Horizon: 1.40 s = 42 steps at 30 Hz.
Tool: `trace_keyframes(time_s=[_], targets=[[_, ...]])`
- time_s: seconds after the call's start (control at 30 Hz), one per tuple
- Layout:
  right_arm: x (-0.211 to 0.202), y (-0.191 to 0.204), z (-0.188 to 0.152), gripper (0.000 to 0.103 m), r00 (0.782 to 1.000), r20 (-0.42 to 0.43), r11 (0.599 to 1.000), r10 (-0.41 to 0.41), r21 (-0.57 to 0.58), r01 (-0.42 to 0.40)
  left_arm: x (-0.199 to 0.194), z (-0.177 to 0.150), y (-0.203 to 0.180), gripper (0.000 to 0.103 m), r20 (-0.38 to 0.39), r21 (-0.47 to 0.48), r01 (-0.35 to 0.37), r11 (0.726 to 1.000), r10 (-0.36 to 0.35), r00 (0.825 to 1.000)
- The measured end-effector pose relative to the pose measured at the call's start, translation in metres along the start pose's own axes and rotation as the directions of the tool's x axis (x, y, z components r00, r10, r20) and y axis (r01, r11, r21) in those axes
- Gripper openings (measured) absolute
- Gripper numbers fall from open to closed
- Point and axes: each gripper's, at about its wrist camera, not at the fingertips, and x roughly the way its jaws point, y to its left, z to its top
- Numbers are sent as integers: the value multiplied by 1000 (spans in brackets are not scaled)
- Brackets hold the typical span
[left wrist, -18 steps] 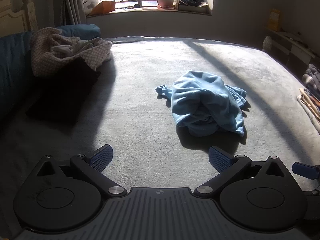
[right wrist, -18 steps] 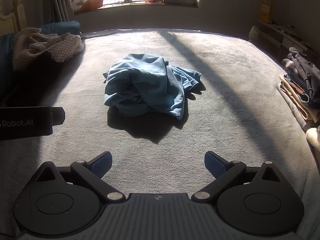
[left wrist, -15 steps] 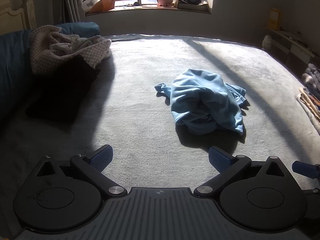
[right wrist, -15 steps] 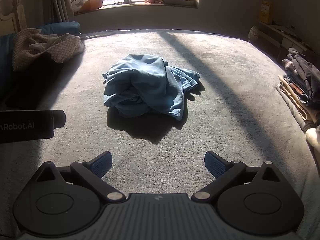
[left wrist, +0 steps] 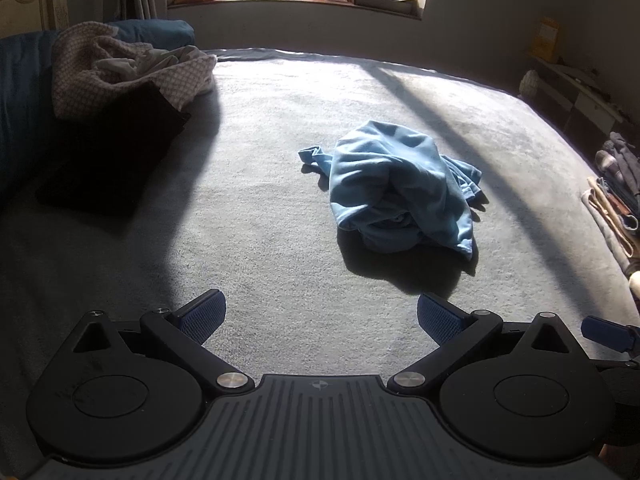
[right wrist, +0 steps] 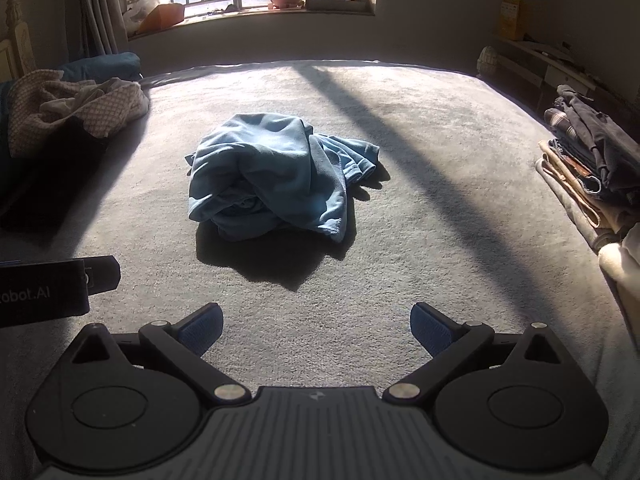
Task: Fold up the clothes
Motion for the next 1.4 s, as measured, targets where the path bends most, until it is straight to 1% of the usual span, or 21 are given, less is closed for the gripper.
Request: trace_keyframes(time_s=[0.07, 0.23, 0.37, 0.47, 0.6, 0.67, 0.77, 0.97, 1.4], targets=[[0, -1, 0, 103, 1000, -1, 1000, 1, 4, -1, -4, 0, 3, 103, 35, -11, 4, 1000, -4, 999], [0, -2, 0, 103, 1000, -7, 1000, 0, 8, 0, -8, 2, 4, 103, 85, -1, -39, 999, 39, 996], [0, -2, 0, 103, 1000, -8, 1000, 2, 8, -2, -12, 2, 5, 103, 122, 0, -41, 999, 41, 992], [-1, -2, -1, 103, 1000, -7, 1000, 2, 7, -2, -12, 2, 3, 103, 107, 15, -18, 1000, 17, 994], [-1, 0, -2, 103, 1000, -5, 1000, 1, 4, -1, -12, 1, -2, 103, 105, 56, -46, 997, 40, 994], [-2, 0, -2, 103, 1000, -5, 1000, 2, 2, -2, -13, 1, -2, 103, 115, 60, -56, 997, 48, 992], [-1, 1, -2, 103, 1000, -7, 1000, 3, 0, -3, -14, 1, -1, 103, 123, 50, -63, 997, 56, 991], [0, 1, -2, 103, 1000, -9, 1000, 6, 1, -6, -12, 2, 0, 103, 113, 36, -86, 996, 82, 990], [1, 1, -3, 103, 1000, -15, 1000, 6, 0, -6, -13, 5, 3, 103, 115, 10, -85, 996, 83, 990]])
